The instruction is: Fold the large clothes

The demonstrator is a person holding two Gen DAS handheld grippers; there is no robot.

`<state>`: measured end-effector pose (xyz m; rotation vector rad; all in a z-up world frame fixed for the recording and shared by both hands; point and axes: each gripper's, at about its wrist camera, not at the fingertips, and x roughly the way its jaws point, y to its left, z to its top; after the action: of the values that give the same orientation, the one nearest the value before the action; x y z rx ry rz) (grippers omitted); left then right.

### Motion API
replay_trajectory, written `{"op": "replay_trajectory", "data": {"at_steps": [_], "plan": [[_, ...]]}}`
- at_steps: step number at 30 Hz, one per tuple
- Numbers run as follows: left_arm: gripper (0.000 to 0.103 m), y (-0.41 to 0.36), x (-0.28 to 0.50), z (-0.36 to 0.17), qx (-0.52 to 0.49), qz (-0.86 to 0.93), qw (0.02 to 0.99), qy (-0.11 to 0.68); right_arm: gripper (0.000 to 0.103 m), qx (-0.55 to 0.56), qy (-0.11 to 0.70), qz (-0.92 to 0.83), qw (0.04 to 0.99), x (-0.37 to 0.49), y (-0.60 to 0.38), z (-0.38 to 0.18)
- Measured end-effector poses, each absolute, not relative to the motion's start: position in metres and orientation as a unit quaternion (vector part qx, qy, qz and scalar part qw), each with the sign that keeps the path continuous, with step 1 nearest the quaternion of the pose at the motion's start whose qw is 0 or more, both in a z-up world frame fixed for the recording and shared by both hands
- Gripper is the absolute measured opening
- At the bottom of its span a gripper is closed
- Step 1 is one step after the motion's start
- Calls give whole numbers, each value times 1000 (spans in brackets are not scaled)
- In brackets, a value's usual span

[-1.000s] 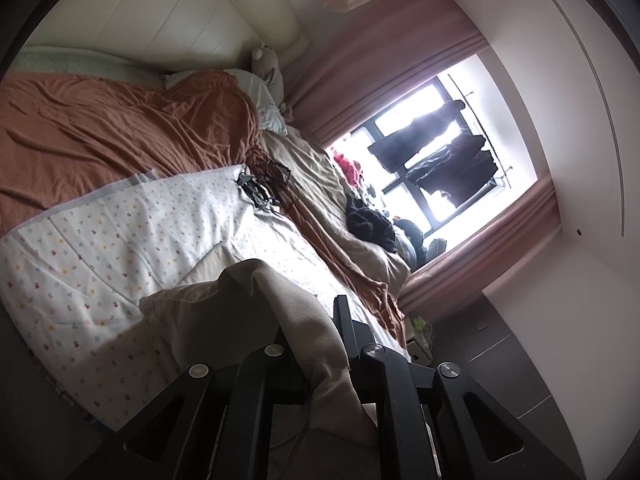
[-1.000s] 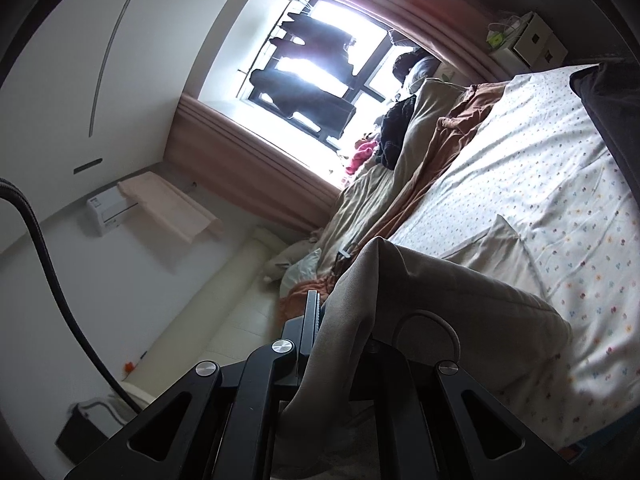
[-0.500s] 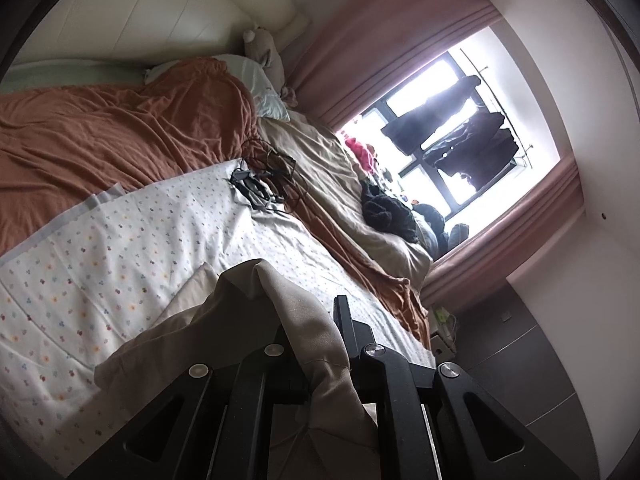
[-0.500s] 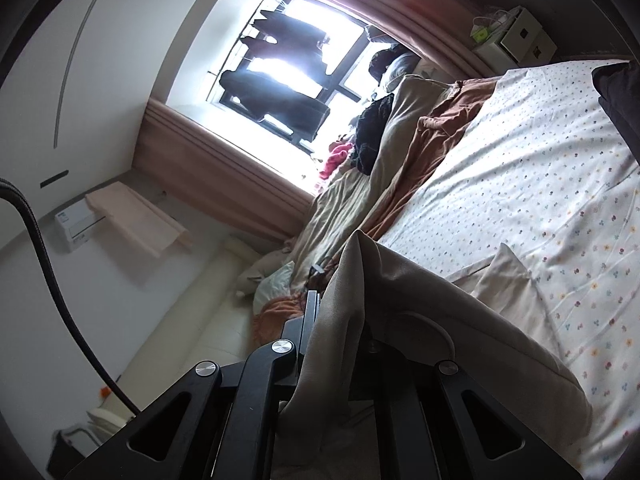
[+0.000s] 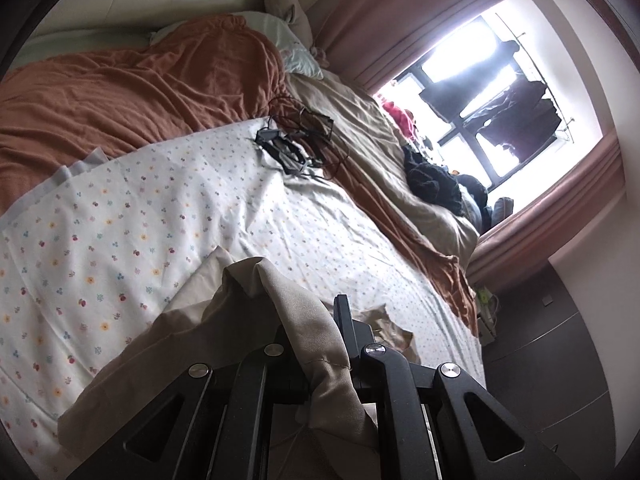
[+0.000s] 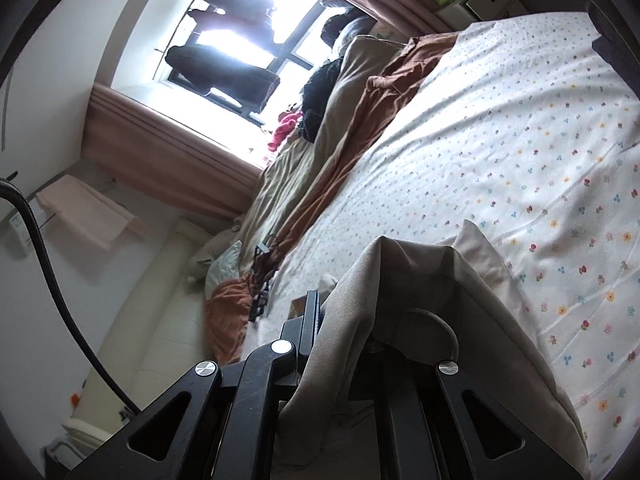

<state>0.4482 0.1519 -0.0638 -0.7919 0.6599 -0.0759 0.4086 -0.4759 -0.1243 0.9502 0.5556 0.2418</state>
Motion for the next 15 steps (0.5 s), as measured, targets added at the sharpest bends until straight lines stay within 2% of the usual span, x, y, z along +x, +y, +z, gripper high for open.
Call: {"op": "replay_trajectory", "data": {"at_steps": [5,7,8,9,10,11,13,15], "plan": [[10,154,476,-99,-377,-25,861,341,9,447,281,103,843,432,-475,-147],[11,153,487,-107,-373,-20,859,351,11,434,291,93,848,440,-473,-151],[15,152,492,-111,-374,-19,855,359,18,422,300,86,851,444,-470,-152],[21,152,497,-115,-376,-18,851,367,36,417,306,83,852,446,-469,-153],[37,152,500,-118,-380,-22,847,372,60,418,307,83,851,447,-468,-154],[58,152,502,-121,-385,-27,844,372,67,422,304,82,850,446,-468,-154],[75,152,497,-121,-390,-25,847,360,71,424,298,86,851,441,-469,-153],[75,151,490,-117,-387,-29,854,347,71,425,301,79,850,435,-471,-152]]}}
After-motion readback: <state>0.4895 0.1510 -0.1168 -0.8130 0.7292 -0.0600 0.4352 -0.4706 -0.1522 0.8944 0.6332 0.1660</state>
